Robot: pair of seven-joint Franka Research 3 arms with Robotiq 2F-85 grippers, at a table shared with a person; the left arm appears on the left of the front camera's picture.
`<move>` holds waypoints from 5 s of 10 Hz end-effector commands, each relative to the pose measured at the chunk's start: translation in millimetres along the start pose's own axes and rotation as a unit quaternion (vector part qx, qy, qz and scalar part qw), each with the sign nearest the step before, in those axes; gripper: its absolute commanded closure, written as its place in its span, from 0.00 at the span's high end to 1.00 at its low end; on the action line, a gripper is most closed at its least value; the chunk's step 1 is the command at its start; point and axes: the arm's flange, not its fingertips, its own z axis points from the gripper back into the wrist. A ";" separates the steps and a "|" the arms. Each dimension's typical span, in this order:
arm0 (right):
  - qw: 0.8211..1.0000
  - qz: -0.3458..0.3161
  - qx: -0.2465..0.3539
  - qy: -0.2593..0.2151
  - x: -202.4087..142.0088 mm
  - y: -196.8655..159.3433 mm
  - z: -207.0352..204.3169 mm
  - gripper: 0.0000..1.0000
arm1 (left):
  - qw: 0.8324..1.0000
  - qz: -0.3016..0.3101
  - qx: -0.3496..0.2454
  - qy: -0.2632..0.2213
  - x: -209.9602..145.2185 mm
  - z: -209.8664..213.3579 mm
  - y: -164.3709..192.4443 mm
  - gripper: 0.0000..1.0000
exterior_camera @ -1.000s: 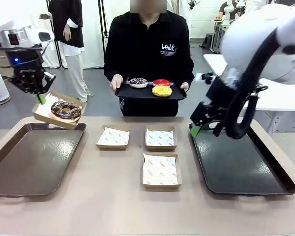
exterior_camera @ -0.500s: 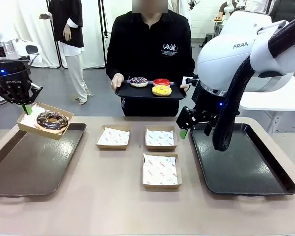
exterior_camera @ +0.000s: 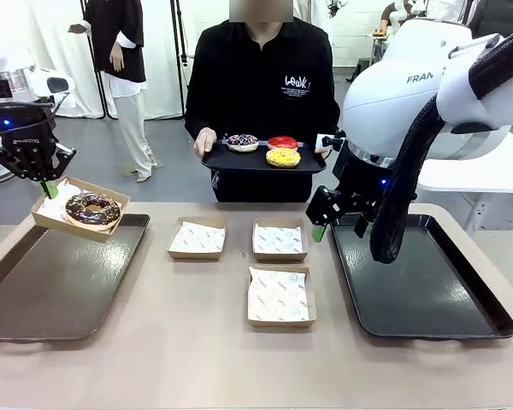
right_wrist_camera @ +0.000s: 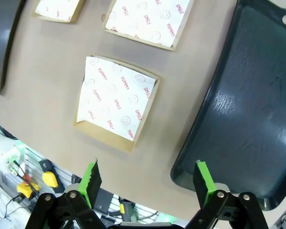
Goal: Individually package the donuts and arrange them on the tray.
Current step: Place the picked Paper togo box on the Handle tray while simultaneously picking up another Paper togo box from the table with the other hand.
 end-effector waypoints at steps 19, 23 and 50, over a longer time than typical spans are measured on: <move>0.984 -0.160 -0.074 -0.002 -29.5 39.4 -141.4 1.00 | 0.997 -0.022 -0.049 0.050 -50.5 -100.7 49.1 0.01; 0.979 -0.185 -0.081 -0.019 -24.6 49.3 -153.3 1.00 | 0.999 -0.026 -0.021 -0.021 -57.1 -109.3 46.4 0.01; 0.971 -0.222 -0.080 -0.041 -16.3 42.8 -172.4 0.00 | 0.999 -0.026 -0.021 0.014 -71.3 -149.3 37.0 1.00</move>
